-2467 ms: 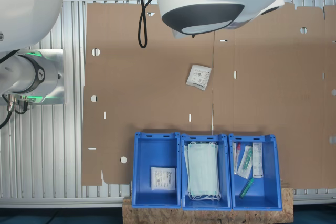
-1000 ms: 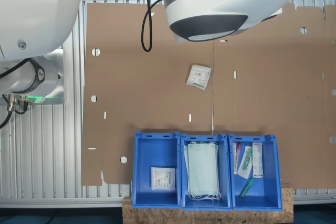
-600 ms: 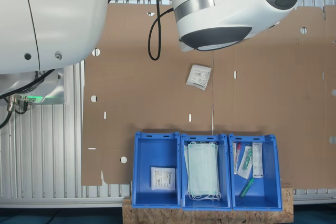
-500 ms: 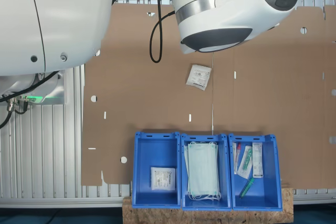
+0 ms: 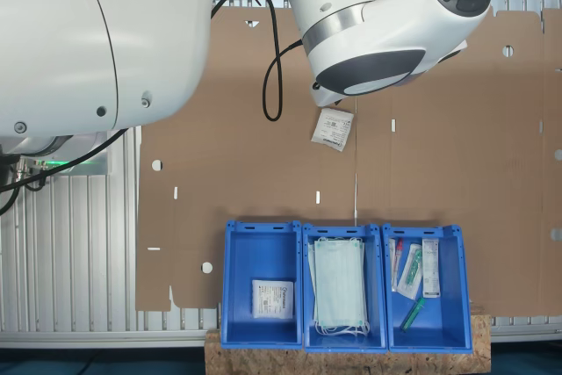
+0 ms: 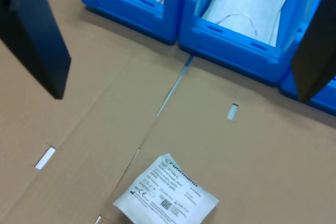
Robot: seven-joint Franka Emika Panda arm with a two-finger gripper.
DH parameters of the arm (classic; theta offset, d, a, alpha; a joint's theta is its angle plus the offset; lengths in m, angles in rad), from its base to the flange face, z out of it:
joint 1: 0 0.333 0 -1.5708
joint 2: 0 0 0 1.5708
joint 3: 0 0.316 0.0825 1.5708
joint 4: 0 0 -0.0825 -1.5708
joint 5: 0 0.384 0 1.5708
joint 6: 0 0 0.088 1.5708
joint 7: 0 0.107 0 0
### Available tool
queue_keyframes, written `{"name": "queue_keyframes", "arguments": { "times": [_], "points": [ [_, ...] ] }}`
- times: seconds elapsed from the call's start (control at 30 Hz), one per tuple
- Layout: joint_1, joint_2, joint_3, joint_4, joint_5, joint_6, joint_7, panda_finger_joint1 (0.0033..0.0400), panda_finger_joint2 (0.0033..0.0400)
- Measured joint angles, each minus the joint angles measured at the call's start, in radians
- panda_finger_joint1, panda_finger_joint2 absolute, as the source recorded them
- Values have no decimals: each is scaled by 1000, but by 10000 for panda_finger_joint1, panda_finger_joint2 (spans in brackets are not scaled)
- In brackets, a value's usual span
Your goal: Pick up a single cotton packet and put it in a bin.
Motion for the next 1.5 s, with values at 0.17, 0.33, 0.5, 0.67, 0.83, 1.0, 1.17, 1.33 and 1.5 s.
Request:
{"name": "queue_keyframes", "arguments": {
  "times": [0.17, 0.33, 0.5, 0.67, 0.83, 1.0, 1.17, 1.33, 1.5],
  "points": [
    [9, 32, -1, 0, -24, 25, 0, 400, 400],
    [20, 66, -2, -2, -52, 59, 0, 400, 400],
    [25, 87, -2, -18, -80, 99, 0, 400, 400],
    [26, 97, -2, -44, -99, 137, 0, 400, 400],
    [27, 100, -5, -76, -115, 178, 0, 400, 400],
    [30, 104, -10, -98, -128, 209, 0, 400, 400],
    [36, 118, -21, -110, -147, 238, 0, 400, 400],
    [37, 144, -33, -112, -161, 261, 0, 400, 400],
    [37, 186, -48, -112, -189, 284, 0, 400, 400]
  ]
}}
